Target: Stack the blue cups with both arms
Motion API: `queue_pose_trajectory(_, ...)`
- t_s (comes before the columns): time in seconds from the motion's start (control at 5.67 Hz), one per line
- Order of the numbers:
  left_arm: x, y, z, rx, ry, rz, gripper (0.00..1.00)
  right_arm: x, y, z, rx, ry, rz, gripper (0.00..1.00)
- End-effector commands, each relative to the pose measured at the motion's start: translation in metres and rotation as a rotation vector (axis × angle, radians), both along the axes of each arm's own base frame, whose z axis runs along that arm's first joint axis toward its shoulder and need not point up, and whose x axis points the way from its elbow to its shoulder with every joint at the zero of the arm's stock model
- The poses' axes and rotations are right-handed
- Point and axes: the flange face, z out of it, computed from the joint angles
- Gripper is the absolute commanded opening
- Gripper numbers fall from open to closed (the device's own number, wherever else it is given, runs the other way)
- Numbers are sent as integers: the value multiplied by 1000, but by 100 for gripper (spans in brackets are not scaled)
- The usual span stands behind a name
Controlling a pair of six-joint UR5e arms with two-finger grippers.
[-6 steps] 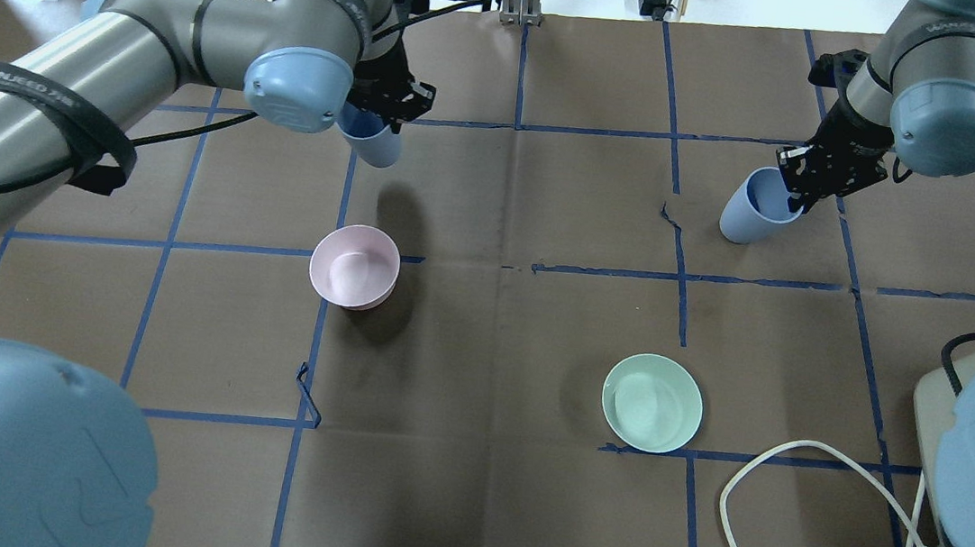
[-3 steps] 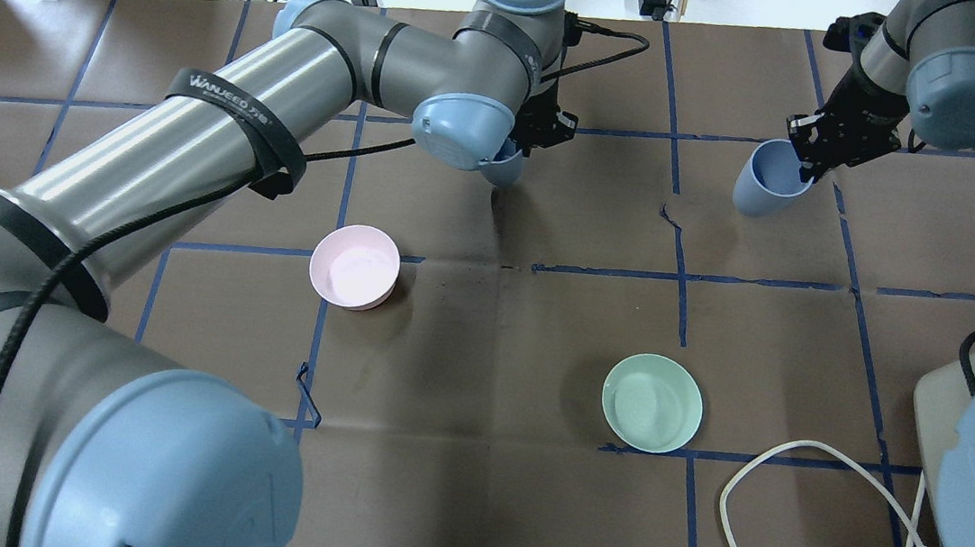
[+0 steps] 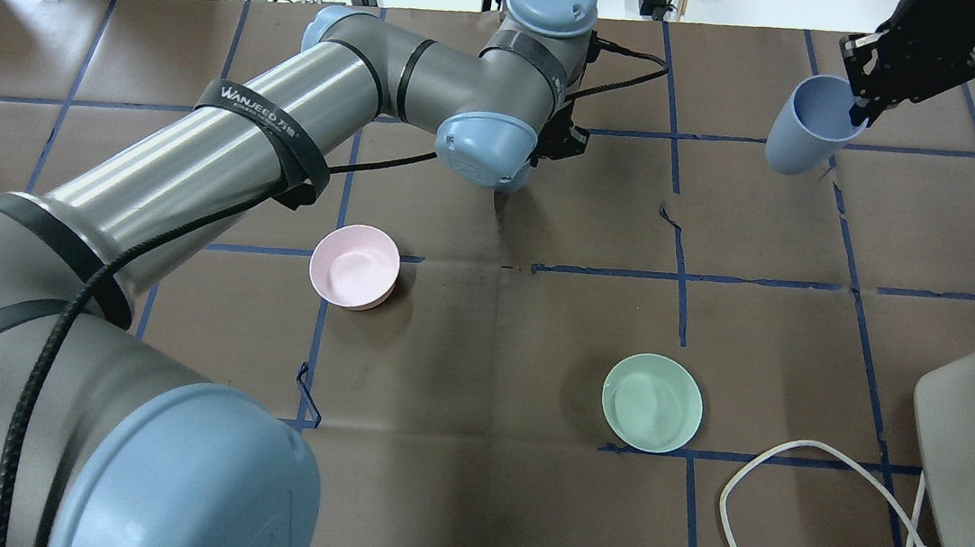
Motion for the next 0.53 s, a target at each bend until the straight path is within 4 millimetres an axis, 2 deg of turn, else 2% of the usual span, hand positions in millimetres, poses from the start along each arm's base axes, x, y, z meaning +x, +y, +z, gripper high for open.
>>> queue_pose_trajectory(0.0, -1, 0, -11, 10, -9, 17, 95, 3, 11, 18, 28, -7, 0, 7)
queue_pose_trajectory(0.18, -2, 2, 0, -1, 1, 27, 99, 2, 9, 13, 35, -10, 0, 7)
queue_pose_trajectory(0.35, 1, 4, 25, -23, 14, 11, 99, 3, 8, 14, 28, -8, 2, 7)
